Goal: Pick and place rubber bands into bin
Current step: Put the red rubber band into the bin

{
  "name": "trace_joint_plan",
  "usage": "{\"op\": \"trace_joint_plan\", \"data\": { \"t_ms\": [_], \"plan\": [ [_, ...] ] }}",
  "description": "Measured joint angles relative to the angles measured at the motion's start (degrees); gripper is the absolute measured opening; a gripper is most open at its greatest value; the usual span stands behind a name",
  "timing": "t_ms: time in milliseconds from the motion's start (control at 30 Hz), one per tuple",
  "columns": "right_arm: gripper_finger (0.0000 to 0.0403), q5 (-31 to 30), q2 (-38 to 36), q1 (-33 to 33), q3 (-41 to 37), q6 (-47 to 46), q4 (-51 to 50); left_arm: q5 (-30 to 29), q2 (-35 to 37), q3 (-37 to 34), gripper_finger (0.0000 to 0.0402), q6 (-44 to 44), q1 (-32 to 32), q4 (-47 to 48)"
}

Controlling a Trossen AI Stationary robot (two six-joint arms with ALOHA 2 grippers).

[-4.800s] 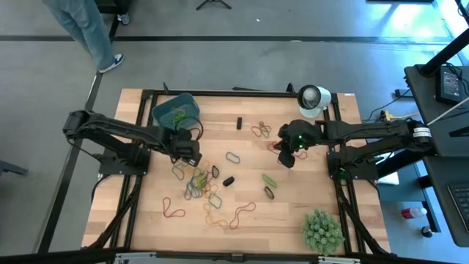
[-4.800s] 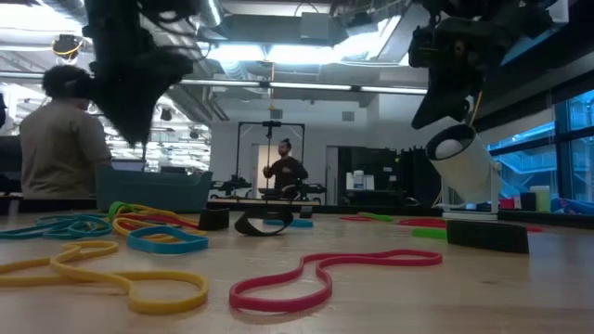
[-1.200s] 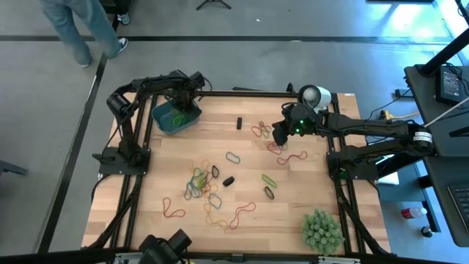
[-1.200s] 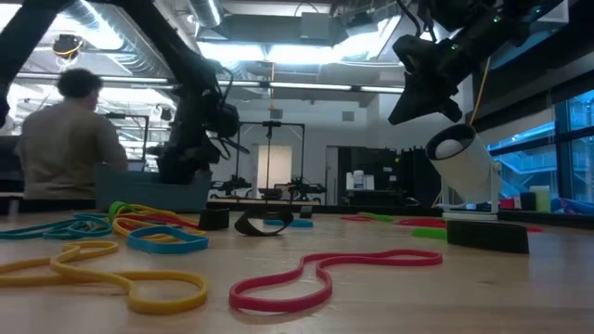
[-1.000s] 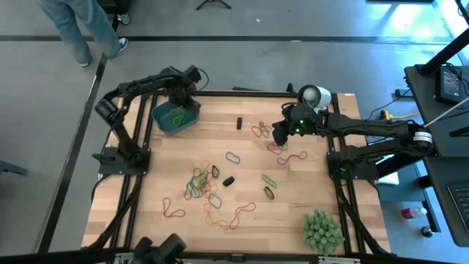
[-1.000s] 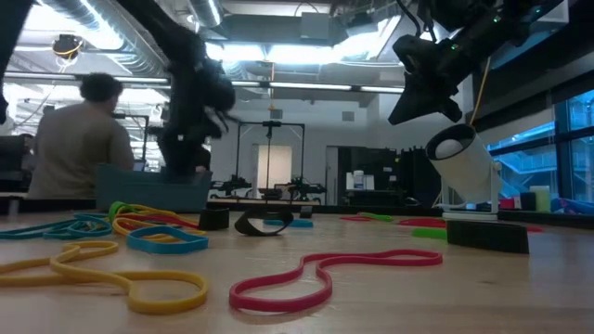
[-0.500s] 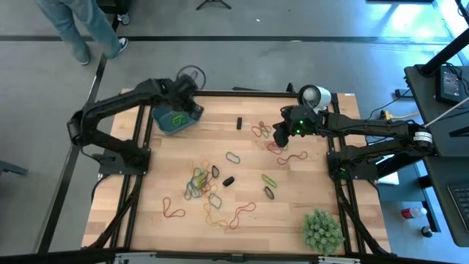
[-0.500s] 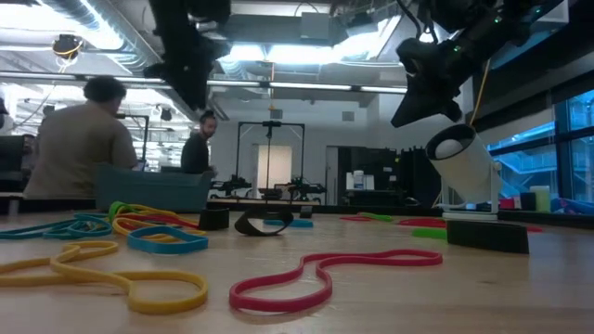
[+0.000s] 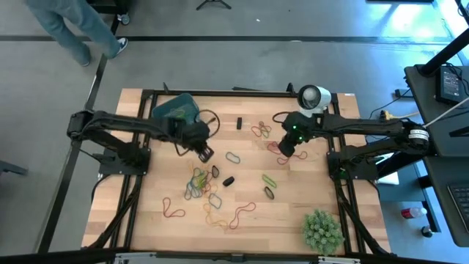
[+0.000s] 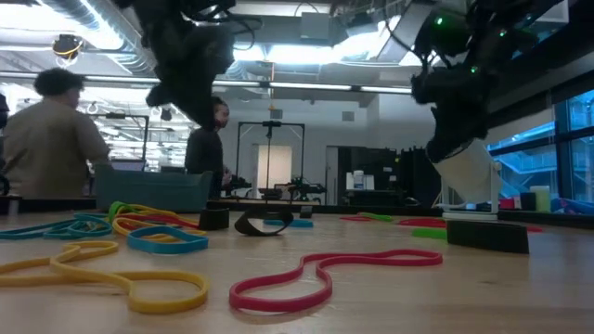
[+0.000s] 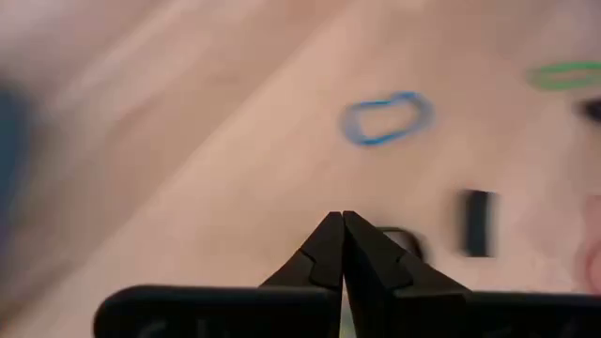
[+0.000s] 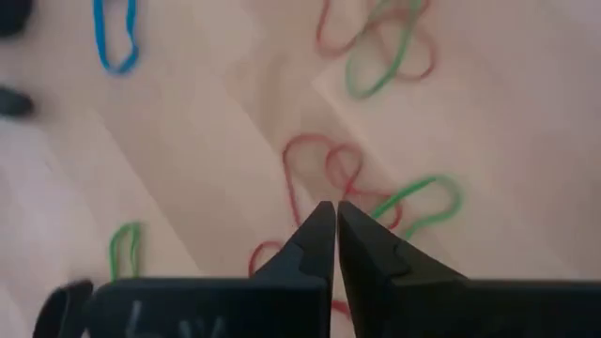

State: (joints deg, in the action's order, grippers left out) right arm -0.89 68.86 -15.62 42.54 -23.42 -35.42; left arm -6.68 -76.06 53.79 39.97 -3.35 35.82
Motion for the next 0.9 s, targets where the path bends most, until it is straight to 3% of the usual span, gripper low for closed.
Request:
{"op": "trace_joint_plan", "data": {
  "t_ms": [200,667,767,900],
  "plan": [
    [0.0024,1.17,7.65,-0.02,2.01,2.78,-0.45,-1.02,0.19,-5.13,0.0002,-0.07,3.45,-13.85],
    [0.0102,1.18,28.55,-0.02,9.55,9.92,-1.42,-1.12,0.49,-5.65,0.0002,-4.55,2.82,-13.89],
    [0.0091,0.91,30.60,0.02,9.81,11.48,-1.37,-1.14,1.15,-5.65,0.0002,-4.78,2.22,-11.55],
    [0.0027,0.61,30.62,-0.05,9.78,10.33,-1.66,-1.17,3.58,-5.65,0.0002,-6.94,1.98,-7.85]
  ]
}}
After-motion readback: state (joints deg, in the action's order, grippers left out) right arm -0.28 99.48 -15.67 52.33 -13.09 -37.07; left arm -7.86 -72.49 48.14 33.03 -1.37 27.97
